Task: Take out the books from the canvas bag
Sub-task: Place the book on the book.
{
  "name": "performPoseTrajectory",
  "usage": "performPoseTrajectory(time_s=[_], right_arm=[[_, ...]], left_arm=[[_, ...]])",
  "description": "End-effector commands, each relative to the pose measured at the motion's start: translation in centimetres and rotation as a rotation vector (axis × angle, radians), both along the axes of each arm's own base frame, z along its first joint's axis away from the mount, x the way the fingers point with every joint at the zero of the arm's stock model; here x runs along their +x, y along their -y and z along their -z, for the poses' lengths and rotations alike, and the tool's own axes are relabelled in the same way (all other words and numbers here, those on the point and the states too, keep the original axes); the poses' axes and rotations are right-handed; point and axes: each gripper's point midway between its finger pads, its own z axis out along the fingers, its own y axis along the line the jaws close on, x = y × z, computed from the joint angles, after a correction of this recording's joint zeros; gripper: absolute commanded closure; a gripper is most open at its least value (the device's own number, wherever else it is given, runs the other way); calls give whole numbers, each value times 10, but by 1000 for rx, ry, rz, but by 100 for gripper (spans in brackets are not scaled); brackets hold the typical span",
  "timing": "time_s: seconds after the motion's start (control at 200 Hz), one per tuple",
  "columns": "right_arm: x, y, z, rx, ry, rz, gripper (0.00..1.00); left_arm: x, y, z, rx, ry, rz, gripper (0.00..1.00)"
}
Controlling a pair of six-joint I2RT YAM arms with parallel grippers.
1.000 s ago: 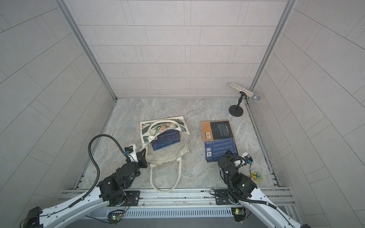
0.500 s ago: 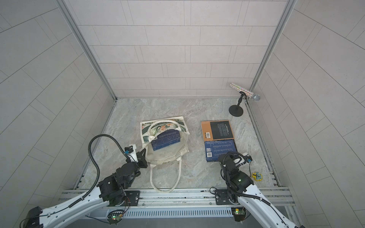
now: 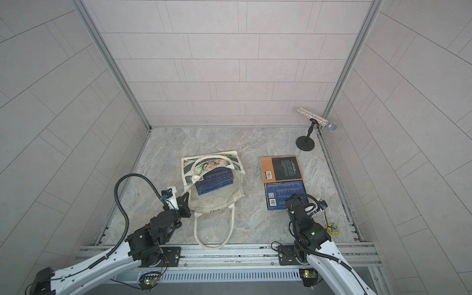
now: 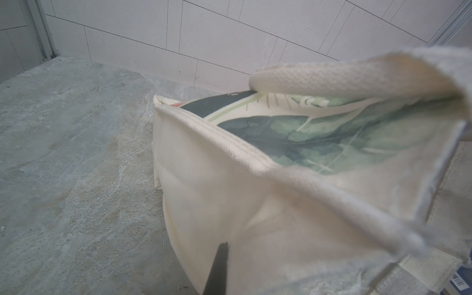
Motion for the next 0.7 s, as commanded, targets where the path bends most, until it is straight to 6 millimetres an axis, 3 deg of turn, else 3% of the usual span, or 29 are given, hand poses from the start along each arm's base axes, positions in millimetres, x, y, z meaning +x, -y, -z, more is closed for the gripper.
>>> performPoseTrajectory(time_s=[0.0,0.125,0.235,0.365,0.465,0.58,0.695], right_arm=[[-14,10,-11,-74,-76,-17,0],[-9,11,-41,-142,-34,-66,0],[15,-17,-73,-136,94,-241,0],[24,-41,-85,-74,129,-335,0],[31,-69,-95,-40,138,-430,0],[34,-103,-119,-105,218,-510,0],[28,-151,-134,-133,285,-609,0]], left_arm=[[1,-1,-7,-4,4,-7,100],[1,0,-8,-12,7,0,100],[1,5,-9,-17,13,21,100],[1,10,-10,-17,23,47,100],[2,13,-9,-15,19,56,100],[2,17,-9,-17,20,72,100],[2,19,-9,-17,25,83,100]])
